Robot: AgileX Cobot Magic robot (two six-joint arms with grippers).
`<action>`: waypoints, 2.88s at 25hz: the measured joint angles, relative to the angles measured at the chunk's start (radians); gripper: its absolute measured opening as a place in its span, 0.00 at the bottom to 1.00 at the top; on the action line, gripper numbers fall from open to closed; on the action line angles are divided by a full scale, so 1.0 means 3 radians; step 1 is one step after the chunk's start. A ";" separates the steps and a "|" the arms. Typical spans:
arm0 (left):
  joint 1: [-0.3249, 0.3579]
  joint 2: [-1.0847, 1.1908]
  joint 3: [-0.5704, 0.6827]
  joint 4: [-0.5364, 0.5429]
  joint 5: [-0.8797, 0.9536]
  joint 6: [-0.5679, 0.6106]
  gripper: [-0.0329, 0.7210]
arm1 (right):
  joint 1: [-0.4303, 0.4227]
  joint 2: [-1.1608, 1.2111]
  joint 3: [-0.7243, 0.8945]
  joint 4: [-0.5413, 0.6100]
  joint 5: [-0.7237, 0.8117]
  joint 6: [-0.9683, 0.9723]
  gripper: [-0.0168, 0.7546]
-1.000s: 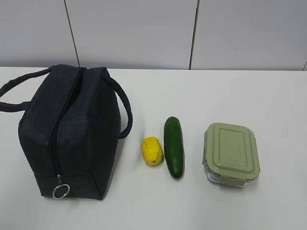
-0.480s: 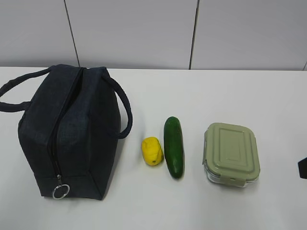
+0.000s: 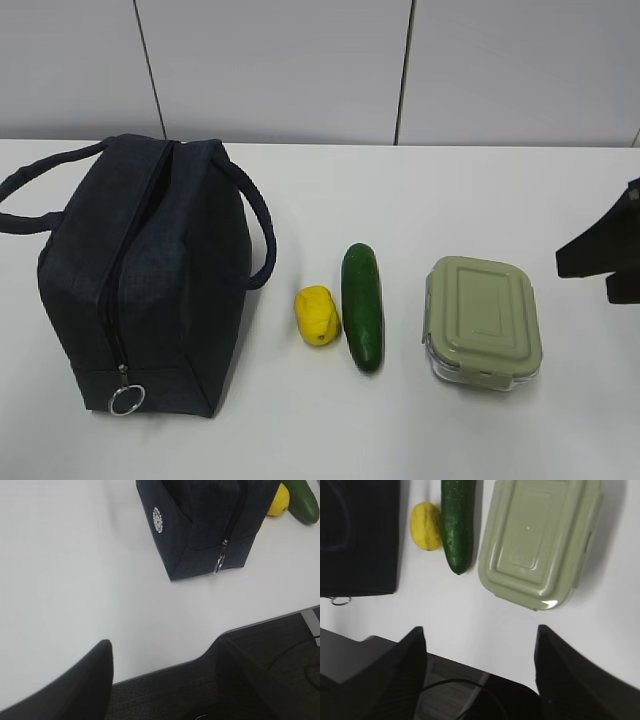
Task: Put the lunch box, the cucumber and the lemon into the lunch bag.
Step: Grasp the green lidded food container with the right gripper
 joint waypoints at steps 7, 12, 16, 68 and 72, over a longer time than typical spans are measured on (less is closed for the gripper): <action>0.0000 0.0000 0.0000 0.0000 0.0000 0.0000 0.64 | -0.0438 0.0522 -0.0119 0.0833 0.0435 -0.0716 0.64; 0.0000 0.0000 0.0000 0.0000 0.0000 0.0000 0.64 | -0.0663 0.0825 -0.0127 0.0947 0.0583 -0.1106 0.64; 0.0000 0.0000 0.0000 0.0000 0.0000 0.0000 0.64 | -0.0703 0.1152 -0.0128 0.1021 0.0583 -0.1470 0.64; 0.0000 0.0000 0.0000 0.0000 0.0000 0.0000 0.64 | -0.1036 0.2015 -0.0141 0.1518 0.0552 -0.2444 0.78; 0.0000 0.0000 0.0000 0.0000 0.0000 0.0000 0.64 | -0.1036 0.2015 -0.0141 0.1552 0.0552 -0.2472 0.78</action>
